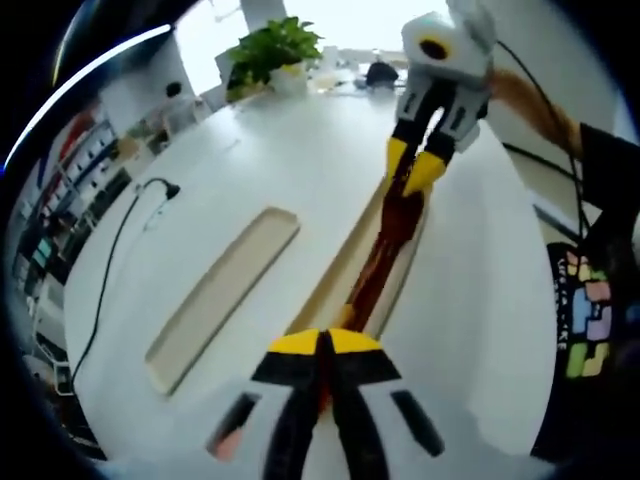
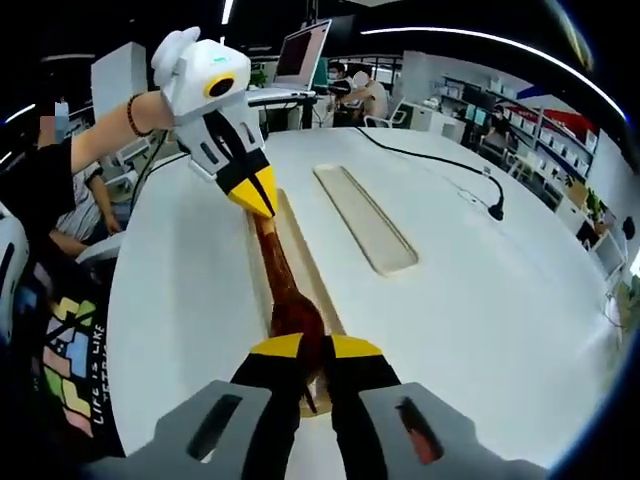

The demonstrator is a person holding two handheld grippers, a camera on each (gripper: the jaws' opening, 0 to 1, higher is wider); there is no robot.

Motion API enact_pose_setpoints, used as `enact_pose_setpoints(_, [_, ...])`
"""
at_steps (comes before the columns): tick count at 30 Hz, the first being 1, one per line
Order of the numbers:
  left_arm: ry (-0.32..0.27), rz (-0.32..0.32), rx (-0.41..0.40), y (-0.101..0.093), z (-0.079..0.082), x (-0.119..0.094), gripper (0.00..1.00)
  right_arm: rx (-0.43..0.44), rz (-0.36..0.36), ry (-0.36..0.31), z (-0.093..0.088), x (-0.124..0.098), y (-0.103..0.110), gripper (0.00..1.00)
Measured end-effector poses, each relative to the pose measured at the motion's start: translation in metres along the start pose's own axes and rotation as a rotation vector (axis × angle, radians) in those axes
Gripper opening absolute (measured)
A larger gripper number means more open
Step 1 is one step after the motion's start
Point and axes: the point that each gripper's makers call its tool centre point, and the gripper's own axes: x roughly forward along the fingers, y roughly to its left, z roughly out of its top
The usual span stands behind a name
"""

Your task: Arrange the utensils inside the cutlery case until each visible utensil rests in its matching compartment.

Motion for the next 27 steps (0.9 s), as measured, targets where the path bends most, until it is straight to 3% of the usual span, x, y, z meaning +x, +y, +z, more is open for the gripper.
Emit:
enact_pose_setpoints(15, [-0.02,0.022,0.022,0.004,0.002,-0.002,0.02,-0.01,-0.022,-0.016,0.001,-0.007,-0.002,0.09])
enact_pose_setpoints(24, [-0.078,0.024,-0.013,0.004,0.01,-0.006,0.02,0.001,-0.036,-0.047,0.01,-0.005,-0.007,0.09])
enact_pose_setpoints(27, [-0.098,0.062,-0.032,0.014,0.009,-0.01,0.02,0.009,-0.048,-0.059,0.014,-0.004,-0.01,0.09])
